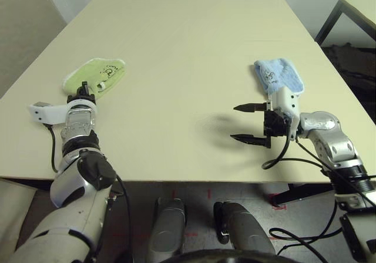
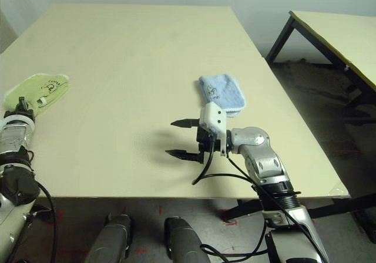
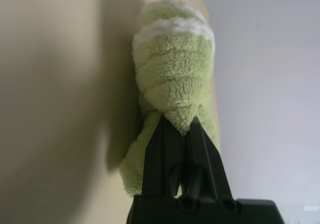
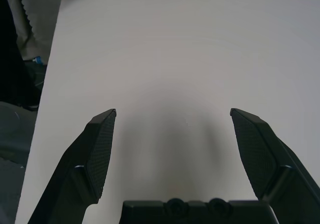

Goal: Fold the towel and set it aside.

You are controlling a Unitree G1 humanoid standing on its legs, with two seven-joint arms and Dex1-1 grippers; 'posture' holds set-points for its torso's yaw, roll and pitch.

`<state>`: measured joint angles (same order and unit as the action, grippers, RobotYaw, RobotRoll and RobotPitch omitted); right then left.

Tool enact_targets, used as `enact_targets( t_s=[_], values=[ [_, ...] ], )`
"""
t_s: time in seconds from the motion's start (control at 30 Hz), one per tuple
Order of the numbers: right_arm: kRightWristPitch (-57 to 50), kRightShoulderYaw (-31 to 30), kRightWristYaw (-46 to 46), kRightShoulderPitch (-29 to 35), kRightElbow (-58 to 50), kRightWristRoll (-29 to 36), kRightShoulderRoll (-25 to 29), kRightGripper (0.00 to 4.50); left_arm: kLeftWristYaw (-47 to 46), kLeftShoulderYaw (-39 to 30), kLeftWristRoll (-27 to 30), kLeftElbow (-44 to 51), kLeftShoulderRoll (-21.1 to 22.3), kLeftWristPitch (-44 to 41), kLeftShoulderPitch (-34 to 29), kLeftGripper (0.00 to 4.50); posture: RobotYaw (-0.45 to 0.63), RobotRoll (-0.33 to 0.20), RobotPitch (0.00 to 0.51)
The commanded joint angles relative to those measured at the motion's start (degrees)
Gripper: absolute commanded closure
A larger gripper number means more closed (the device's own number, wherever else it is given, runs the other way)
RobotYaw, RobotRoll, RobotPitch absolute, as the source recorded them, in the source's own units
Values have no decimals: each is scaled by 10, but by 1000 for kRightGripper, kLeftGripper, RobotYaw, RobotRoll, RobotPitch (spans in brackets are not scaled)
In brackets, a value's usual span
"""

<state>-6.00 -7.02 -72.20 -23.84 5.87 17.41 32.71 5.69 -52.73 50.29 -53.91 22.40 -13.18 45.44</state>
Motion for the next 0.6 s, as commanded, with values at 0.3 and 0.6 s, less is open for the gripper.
enact_targets(
  t_s=[0.3,0.6],
  values=[
    [3,-9,-5,-1,3,-1,3,0,-9,30,-8,12,-13,-35,-47,4479,44,0,157],
    [5,-9,-6,-1,5,-1,4,0,-3,51,-16,30,-5,-77,-72,2670,38,0,153]
  ],
)
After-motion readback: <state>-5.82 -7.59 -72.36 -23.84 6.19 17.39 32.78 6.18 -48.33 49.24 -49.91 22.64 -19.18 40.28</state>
